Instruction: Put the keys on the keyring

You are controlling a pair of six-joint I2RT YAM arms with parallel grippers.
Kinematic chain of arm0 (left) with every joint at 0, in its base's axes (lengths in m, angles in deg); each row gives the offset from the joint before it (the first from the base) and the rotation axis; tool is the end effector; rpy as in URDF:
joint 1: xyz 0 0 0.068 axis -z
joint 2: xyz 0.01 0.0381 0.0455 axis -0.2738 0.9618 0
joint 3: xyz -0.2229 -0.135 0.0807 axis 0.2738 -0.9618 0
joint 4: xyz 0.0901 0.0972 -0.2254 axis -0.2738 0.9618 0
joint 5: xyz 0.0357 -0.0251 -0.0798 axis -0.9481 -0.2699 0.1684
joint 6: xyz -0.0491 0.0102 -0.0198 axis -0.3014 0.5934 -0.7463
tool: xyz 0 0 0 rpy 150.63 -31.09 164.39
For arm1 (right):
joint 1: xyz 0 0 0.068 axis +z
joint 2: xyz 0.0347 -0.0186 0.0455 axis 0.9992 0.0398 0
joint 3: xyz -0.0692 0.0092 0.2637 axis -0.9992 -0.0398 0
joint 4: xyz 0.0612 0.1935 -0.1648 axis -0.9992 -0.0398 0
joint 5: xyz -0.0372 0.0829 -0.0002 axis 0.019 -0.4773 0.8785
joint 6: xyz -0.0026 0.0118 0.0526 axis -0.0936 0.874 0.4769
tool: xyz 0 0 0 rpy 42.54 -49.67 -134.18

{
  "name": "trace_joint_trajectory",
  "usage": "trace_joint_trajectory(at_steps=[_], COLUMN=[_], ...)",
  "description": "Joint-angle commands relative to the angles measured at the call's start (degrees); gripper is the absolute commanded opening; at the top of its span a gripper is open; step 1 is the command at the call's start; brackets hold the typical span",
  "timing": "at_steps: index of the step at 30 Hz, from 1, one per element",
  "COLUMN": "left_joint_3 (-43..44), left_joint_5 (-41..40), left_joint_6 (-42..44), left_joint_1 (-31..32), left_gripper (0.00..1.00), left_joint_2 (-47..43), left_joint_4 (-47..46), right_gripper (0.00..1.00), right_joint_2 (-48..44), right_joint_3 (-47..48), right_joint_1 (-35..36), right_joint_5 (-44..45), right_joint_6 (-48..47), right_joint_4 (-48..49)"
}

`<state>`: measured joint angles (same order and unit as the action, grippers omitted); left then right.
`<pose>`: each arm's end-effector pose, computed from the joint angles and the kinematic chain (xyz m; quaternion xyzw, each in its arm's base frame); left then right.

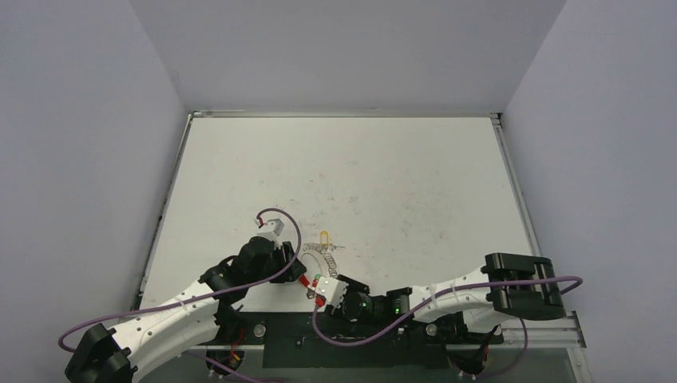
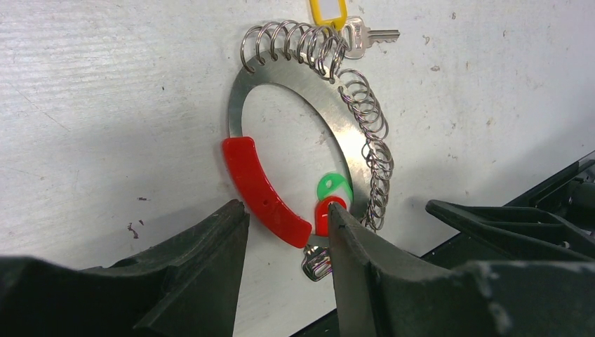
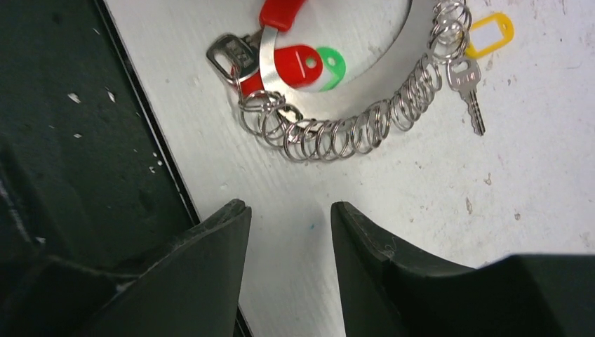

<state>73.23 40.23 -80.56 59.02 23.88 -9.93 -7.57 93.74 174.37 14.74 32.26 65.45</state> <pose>0.1106 -0.1032 0.1571 -0.0116 0.9077 -0.2867 0.3061 0.0257 0.2517 0.1465 -0.5455 0.7204 0.1868 0.3854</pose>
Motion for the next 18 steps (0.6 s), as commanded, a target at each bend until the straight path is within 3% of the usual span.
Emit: trace_joint_trajectory(at_steps=[1,5,11,14,18], left_joint_3=[1.52,1.60,1.60,1.53,1.60], left_joint_5=[0.56,0.56,0.30,0.38,0.38], left_joint_6=[1.01,1.17,1.27,1.14,1.11], left_joint_1=[-0.16,-0.24,-0.24,-0.17,-0.19], left_gripper=[0.44,0.44,0.44,0.44,0.44], left_joint_2=[-0.89,-1.43,-1.77,-1.58,-1.08], left_joint_4=[-2.09,-1.71,-1.35,-1.61,-1.93], right_gripper=[0.47,0.55,0.57,0.64,0.65], right_joint_2=[4.36,6.87,8.61,8.84,9.63], right_joint_3=[1.87,1.73,1.19,0.79,0.99], right_joint_1=[2.12,3.12,3.44,3.34,3.02], right_joint_5=[12.27,13.61,15.10,16.81,18.60], right_joint_6=[-1.42,-0.63,0.18,0.77,2.39], right_joint_4=[2.77,4.86,7.53,8.84,9.41])
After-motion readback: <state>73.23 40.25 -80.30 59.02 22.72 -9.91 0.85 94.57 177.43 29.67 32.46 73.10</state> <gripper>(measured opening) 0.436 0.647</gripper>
